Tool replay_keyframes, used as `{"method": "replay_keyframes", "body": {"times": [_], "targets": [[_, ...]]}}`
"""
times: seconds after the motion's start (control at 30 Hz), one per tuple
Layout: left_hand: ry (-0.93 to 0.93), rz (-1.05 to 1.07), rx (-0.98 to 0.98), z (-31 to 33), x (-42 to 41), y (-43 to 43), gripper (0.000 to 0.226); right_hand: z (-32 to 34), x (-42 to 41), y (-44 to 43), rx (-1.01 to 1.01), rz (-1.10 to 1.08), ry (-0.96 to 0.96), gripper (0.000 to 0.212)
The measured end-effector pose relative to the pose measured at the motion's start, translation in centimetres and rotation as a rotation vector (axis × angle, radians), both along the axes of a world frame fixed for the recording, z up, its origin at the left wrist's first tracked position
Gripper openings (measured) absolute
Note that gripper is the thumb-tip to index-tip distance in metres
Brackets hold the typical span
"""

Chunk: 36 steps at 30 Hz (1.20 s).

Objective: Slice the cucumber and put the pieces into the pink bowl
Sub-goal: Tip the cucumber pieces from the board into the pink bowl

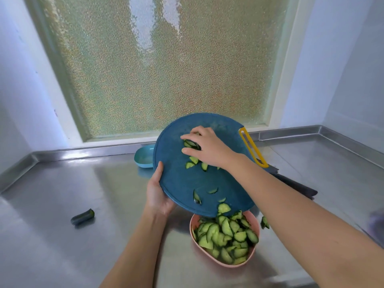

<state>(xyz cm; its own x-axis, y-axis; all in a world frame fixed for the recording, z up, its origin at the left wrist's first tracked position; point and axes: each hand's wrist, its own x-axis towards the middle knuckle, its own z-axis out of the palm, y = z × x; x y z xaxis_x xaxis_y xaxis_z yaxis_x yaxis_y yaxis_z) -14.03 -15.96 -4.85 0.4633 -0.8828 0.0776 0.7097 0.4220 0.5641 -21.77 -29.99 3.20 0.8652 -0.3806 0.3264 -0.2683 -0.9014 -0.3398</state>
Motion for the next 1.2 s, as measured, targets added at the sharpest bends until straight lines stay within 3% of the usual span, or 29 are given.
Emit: {"method": "replay_keyframes", "body": {"times": [0.47,1.03,1.2], "targets": [[-0.007,0.005,0.005,0.0,0.2,0.0,0.047,-1.5,-2.1,1.3,-0.109,-0.093,-0.118,0.048],[-0.021,0.017,-0.005,-0.4,0.5,-0.1,0.049,-3.1,-3.3,4.2,-0.219,-0.126,-0.063,0.055],[-0.014,0.019,0.009,-0.2,0.5,0.1,0.05,-4.2,-3.2,4.9,-0.268,-0.098,-0.107,0.045]]}}
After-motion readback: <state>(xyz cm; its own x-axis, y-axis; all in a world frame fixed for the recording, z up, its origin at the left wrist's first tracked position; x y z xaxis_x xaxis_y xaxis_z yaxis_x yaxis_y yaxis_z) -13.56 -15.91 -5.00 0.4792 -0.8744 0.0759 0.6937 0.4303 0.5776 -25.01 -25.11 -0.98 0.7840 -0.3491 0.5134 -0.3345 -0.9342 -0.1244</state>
